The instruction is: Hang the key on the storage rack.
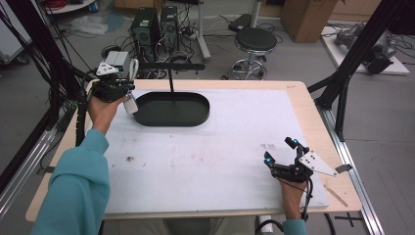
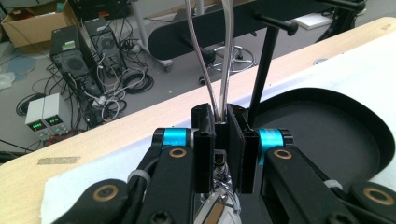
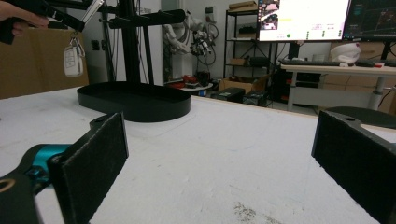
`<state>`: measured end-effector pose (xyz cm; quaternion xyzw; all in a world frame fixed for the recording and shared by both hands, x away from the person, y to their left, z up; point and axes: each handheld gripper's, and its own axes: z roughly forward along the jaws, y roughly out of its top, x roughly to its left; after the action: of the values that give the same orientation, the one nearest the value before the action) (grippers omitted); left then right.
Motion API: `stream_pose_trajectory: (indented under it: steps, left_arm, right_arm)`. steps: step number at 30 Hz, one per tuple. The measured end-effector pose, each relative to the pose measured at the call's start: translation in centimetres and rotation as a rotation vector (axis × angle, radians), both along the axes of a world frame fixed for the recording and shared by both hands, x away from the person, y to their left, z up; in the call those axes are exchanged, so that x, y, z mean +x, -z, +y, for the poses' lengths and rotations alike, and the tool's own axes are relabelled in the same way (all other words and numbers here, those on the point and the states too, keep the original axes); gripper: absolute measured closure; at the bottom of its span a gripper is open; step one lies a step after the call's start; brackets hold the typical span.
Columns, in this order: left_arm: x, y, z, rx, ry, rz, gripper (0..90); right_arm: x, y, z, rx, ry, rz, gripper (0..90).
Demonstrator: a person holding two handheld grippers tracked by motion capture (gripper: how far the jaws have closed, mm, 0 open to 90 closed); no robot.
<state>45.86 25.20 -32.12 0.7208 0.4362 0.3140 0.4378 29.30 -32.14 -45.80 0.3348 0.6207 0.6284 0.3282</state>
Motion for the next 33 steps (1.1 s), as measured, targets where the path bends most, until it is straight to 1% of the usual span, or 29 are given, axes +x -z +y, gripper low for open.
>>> stream_pose_trajectory:
  steps: [3,6,11,12,17,18,19,25,27,33]
  left_arm:
    - [0.2,0.3,-0.2,0.006,-0.004,-0.002,81.4]
    - [0.5,0.5,-0.4,-0.002,-0.005,-0.001,81.4]
    - [0.8,1.0,-0.7,0.012,-0.022,-0.006,81.4]
    - [0.9,1.1,-0.8,0.005,-0.026,-0.007,81.4]
    - [1.1,1.4,-1.1,0.004,-0.046,-0.015,81.4]
    - [1.2,1.5,-1.2,0.007,-0.049,-0.019,81.4]
    - [1.2,1.6,-1.4,0.019,-0.050,-0.022,81.4]
    - [1.6,2.1,-1.6,0.008,-0.072,-0.023,81.4]
    - [1.7,2.2,-1.7,0.015,-0.078,-0.021,81.4]
    - [2.0,2.5,-1.8,0.016,-0.096,-0.026,81.4]
  right_arm:
    - [0.0,0.0,0.0,0.000,-0.001,0.000,3.0]
    - [0.0,0.0,0.0,0.002,-0.001,0.000,3.0]
    - [0.0,0.0,0.0,0.003,0.000,0.000,3.0]
    - [0.0,0.0,0.0,0.003,0.000,-0.001,3.0]
    - [0.0,0.0,0.0,0.004,0.000,-0.001,3.0]
    - [0.0,0.0,0.0,0.003,0.000,-0.001,3.0]
    - [0.0,0.0,0.0,0.004,0.000,-0.001,3.0]
    - [0.0,0.0,0.0,0.004,-0.001,-0.002,3.0]
    - [0.0,0.0,0.0,0.007,-0.001,-0.003,3.0]
    - [0.0,0.0,-0.1,0.004,-0.001,-0.005,3.0]
